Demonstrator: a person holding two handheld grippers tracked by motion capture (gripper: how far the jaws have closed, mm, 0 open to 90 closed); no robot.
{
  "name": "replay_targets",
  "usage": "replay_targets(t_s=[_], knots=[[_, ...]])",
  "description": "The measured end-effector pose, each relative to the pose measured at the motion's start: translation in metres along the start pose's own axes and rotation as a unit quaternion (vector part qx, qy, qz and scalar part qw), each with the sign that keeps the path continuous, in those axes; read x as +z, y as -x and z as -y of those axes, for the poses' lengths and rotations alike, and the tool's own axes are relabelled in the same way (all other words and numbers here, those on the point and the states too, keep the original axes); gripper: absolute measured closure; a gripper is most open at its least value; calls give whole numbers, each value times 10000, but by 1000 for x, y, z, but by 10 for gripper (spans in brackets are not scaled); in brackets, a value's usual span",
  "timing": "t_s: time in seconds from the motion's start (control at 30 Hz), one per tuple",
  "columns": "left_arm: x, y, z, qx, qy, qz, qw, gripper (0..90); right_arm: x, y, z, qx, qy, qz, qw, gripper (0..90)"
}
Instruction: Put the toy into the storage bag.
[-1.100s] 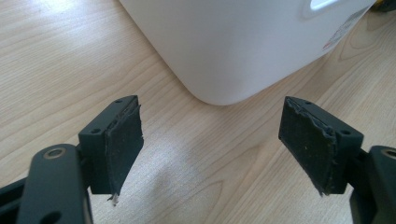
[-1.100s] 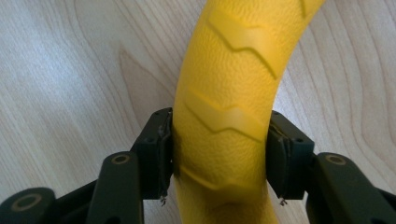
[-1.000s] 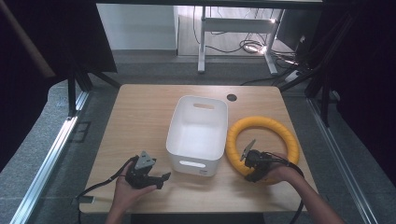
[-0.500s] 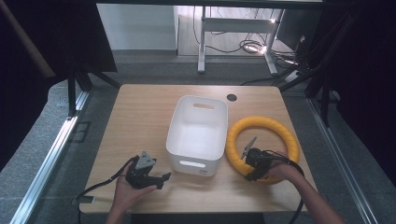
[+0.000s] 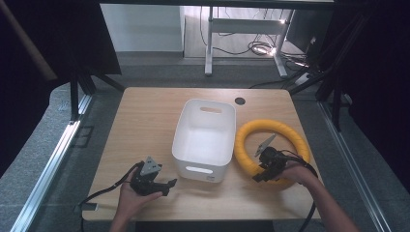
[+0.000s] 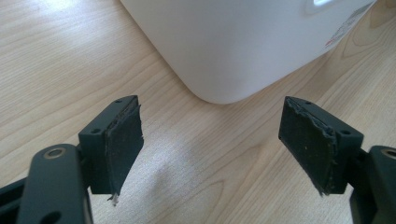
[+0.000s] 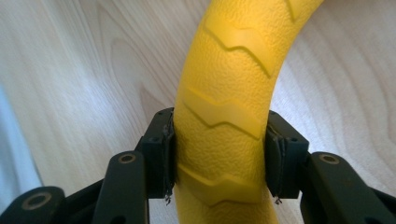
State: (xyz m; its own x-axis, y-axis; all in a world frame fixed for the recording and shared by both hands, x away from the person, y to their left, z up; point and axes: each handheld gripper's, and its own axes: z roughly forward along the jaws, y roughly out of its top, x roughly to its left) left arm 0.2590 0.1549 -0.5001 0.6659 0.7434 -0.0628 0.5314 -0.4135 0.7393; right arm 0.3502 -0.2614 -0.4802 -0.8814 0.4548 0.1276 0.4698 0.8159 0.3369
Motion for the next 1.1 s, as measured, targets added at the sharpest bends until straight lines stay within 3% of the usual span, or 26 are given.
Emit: replay_targets(t_s=[0.4, 0.9, 1.1], knots=[[0, 0, 0, 5, -4, -1, 10000, 217, -26, 14, 3, 369, 886, -307, 9949, 515], [1, 0, 0, 16, -3, -19, 10000, 217, -41, 22, 9, 730, 1757, -316, 9812, 515], [1, 0, 0, 18, -5, -19, 10000, 217, -45, 24, 10, 824, 1964, -286, 9766, 515]])
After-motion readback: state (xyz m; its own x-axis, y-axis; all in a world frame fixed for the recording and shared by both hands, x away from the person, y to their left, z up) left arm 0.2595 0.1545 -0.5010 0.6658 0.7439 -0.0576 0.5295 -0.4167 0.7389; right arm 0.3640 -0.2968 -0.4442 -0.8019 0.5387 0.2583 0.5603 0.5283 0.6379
